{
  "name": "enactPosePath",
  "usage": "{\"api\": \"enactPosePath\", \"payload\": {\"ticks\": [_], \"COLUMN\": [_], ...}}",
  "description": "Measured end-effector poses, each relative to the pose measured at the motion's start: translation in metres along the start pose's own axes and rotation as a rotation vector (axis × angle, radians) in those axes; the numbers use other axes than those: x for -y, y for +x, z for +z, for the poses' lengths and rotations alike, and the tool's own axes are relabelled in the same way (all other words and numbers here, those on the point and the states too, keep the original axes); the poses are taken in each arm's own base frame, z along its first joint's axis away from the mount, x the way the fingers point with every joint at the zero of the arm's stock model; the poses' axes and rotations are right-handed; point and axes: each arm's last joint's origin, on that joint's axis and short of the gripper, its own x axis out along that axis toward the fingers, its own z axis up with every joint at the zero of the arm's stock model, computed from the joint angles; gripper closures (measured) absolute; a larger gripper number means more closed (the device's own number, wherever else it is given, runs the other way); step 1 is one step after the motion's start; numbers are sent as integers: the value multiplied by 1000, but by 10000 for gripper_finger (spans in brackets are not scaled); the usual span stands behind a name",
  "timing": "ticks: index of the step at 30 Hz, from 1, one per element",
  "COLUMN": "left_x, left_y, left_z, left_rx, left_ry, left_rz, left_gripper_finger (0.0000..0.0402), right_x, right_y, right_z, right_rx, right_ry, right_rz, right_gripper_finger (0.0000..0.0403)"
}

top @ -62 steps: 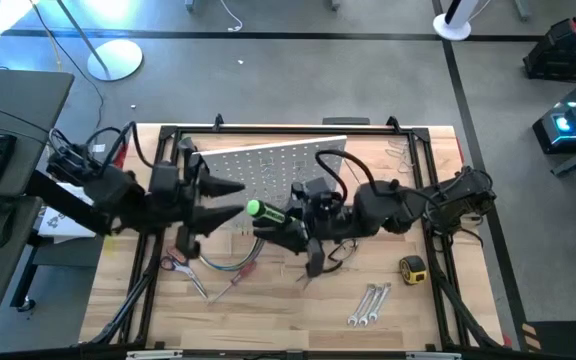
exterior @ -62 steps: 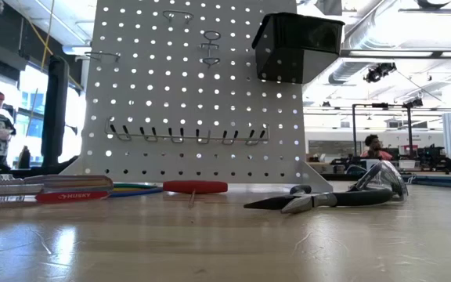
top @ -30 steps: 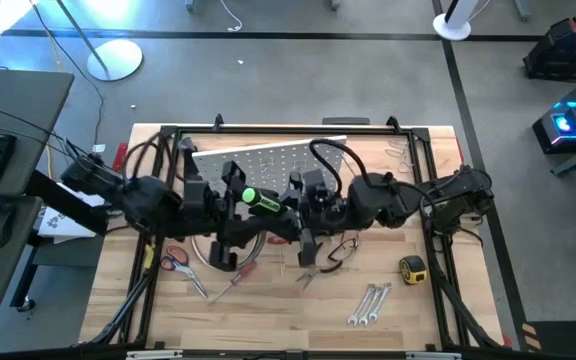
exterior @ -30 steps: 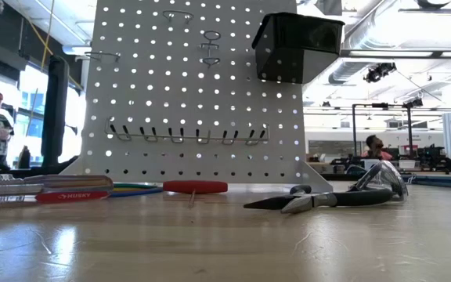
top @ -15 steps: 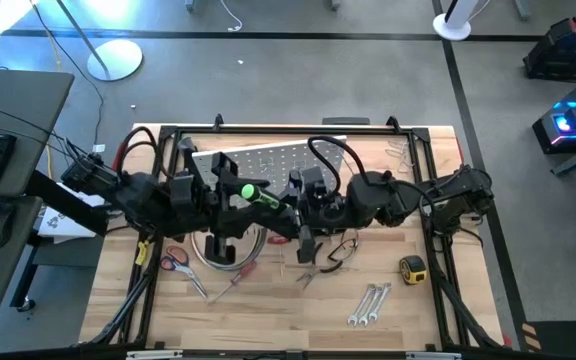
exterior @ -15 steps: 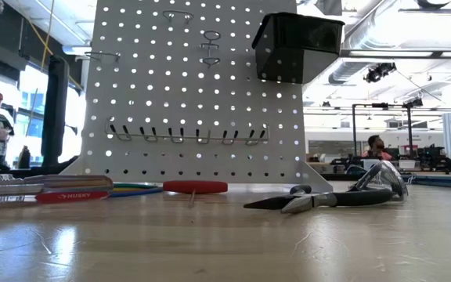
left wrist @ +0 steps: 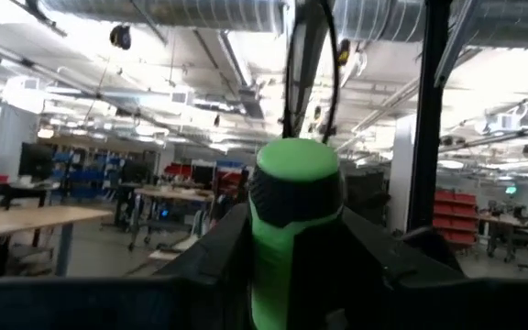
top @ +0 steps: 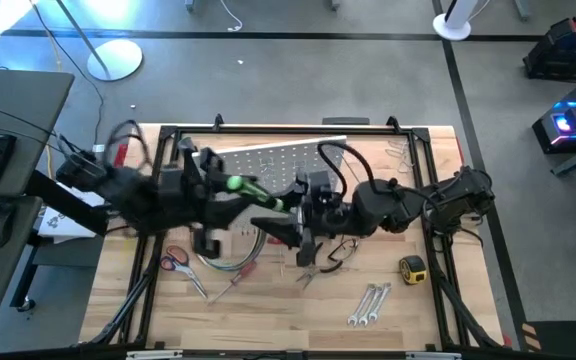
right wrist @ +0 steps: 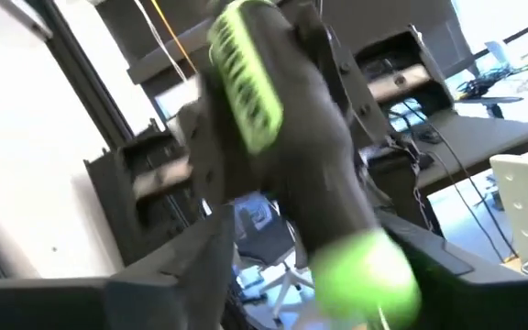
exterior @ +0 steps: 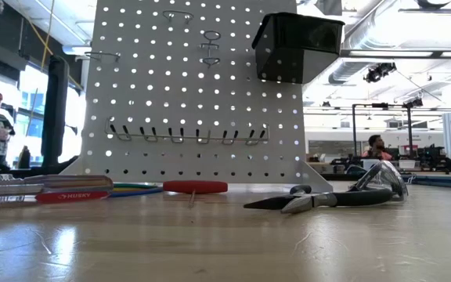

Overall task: Hang tools onto peg board
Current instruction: Hang the green screwdriver on the peg board

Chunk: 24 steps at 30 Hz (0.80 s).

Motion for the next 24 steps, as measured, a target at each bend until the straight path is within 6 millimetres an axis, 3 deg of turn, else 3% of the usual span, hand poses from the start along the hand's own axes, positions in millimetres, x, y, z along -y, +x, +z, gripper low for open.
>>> {"api": "enactPosePath", "payload": {"ticks": [7, 12, 19, 24], "left_x": [-15, -23, -36, -38], "left_y": [-46, -73, -80, -82], "left_z": [39, 53, 64, 69], "left_rx": [-116, -200, -203, -185], "left_ry": [16, 22, 85, 72], "left_rz": [38, 80, 285, 259], "left_gripper_finger": [285, 285, 286, 286], "right_x": [-12, -14, -18, -16], "right_y": [-13, -23, -28, -26], "right_z": [9, 23, 29, 24], "right_rx": [25, 74, 71, 41], "right_ry": [-83, -126, -97, -106], "right_rz": [2, -61, -9, -26], "right_gripper_finger": [162, 161, 160, 160]}}
